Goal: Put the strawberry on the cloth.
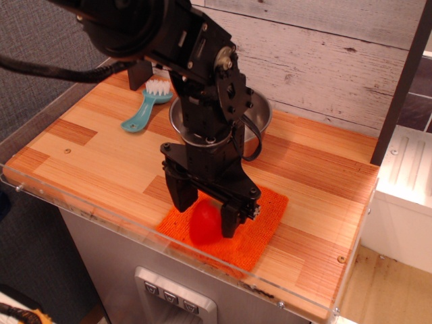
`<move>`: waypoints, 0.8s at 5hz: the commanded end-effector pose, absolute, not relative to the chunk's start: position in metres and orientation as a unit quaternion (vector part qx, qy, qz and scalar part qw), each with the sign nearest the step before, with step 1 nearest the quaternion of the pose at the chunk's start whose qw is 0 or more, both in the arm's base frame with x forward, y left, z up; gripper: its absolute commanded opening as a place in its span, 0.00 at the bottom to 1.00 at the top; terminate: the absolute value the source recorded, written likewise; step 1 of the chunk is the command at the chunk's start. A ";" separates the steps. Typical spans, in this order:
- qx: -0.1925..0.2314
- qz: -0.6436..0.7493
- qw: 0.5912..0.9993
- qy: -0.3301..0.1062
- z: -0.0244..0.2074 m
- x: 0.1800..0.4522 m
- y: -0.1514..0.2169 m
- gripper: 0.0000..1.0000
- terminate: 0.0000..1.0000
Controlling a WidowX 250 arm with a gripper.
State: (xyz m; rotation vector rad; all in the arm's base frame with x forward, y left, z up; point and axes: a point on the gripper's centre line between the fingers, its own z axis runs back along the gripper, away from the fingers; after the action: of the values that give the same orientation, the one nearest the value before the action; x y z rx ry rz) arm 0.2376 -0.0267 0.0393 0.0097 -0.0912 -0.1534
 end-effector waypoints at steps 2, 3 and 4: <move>-0.004 -0.052 0.994 -0.097 0.096 0.238 0.004 1.00 0.00; -0.005 -0.013 0.995 -0.095 0.118 0.236 0.034 1.00 0.00; -0.008 0.000 0.997 -0.079 0.121 0.245 0.053 1.00 0.00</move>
State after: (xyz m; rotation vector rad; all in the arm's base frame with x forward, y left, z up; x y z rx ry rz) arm 0.2451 0.0447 0.1097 -0.0242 -0.1220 -0.0023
